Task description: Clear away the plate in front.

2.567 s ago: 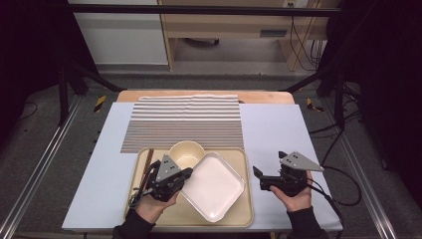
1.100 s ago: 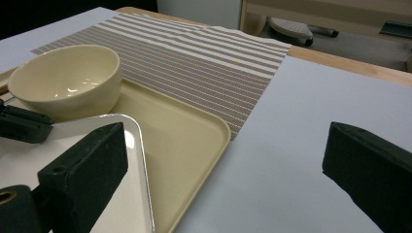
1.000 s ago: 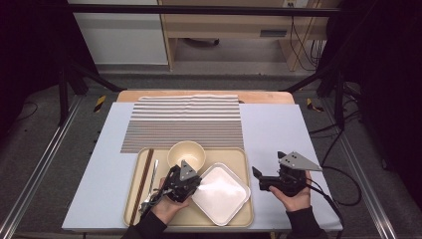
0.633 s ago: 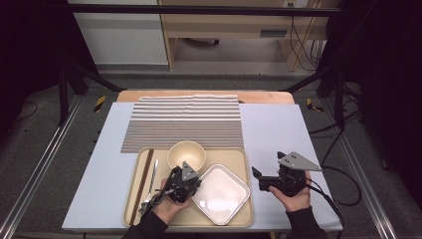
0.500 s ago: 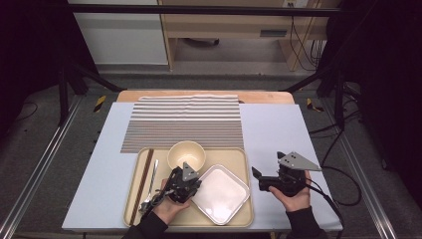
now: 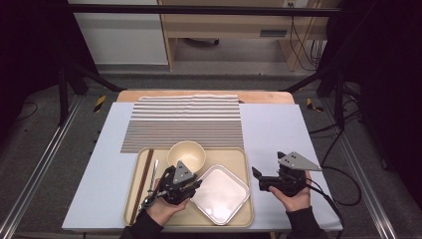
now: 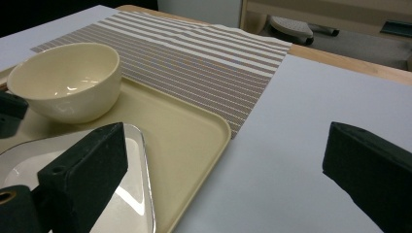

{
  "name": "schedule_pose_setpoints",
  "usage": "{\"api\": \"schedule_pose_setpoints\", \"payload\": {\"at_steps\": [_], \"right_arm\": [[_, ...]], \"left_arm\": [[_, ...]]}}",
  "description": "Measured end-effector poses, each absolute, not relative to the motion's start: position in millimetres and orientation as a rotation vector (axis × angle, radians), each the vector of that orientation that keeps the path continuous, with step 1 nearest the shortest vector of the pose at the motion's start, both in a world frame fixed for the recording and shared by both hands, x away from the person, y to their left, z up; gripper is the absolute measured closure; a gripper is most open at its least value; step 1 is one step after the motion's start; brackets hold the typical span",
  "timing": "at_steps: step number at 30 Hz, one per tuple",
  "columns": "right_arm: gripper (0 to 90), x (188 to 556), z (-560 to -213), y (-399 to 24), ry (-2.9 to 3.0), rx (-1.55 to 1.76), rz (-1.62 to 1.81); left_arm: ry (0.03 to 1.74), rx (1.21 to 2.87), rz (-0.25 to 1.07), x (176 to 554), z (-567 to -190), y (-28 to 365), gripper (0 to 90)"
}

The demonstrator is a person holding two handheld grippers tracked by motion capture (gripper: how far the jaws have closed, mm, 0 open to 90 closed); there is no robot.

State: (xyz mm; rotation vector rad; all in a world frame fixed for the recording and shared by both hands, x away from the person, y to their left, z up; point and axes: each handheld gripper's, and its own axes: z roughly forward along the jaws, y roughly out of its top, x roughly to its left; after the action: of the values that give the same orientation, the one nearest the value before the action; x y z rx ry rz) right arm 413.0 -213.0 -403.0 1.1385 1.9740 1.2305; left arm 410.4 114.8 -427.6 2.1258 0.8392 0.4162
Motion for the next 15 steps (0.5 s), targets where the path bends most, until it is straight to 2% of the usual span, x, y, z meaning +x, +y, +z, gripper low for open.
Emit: {"api": "schedule_pose_setpoints", "payload": {"at_steps": [6,15], "right_arm": [[2.7,413,-403,-213,1.974,1.138,1.226],[2.6,413,-403,-214,1.972,1.140,1.220]], "left_arm": [[0.847,2.051,0.456,411,-409,134,60.2],[0.906,1.969,0.532,419,-395,172,37.9]]}}
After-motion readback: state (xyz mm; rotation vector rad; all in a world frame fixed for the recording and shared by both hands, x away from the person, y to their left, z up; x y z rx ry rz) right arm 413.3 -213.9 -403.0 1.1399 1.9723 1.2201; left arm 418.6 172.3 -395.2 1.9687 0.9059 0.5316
